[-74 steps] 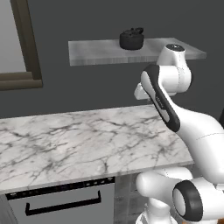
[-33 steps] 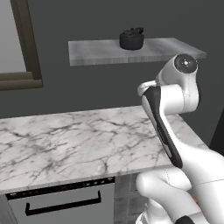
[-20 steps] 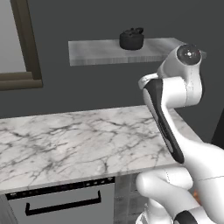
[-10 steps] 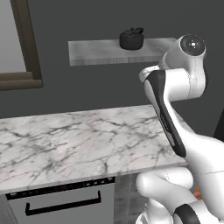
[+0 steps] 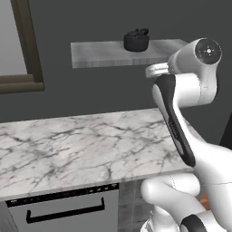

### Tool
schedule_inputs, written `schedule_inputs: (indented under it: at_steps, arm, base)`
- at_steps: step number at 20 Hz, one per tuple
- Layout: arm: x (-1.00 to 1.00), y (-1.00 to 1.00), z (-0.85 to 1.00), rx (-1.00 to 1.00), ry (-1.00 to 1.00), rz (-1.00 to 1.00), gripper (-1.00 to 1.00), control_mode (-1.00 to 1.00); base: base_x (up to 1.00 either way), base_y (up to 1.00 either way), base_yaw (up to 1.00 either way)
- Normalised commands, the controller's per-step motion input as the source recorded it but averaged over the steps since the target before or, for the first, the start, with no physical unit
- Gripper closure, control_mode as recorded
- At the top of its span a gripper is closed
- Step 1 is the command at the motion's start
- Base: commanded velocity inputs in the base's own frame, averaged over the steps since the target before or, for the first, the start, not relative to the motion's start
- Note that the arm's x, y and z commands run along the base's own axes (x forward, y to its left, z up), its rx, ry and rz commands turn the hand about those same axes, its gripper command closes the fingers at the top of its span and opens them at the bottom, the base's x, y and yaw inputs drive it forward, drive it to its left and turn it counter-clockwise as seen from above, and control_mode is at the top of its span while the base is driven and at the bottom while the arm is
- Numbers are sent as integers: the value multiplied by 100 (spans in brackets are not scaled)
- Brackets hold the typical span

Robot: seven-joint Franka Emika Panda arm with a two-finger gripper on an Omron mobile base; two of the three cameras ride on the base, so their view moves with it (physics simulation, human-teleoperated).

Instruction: Open the cabinet, pick the kettle from the cabinet, and place it in the sink.

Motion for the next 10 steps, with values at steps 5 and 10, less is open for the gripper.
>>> schedule_inputs:
  at_steps: [5,10]
  arm:
    - [0,0,18,7,-16,0,-100,-100]
    - [4,1,30,2,5,0,-100,-100]
  base:
    - [0,0,0]
    - [0,0,0]
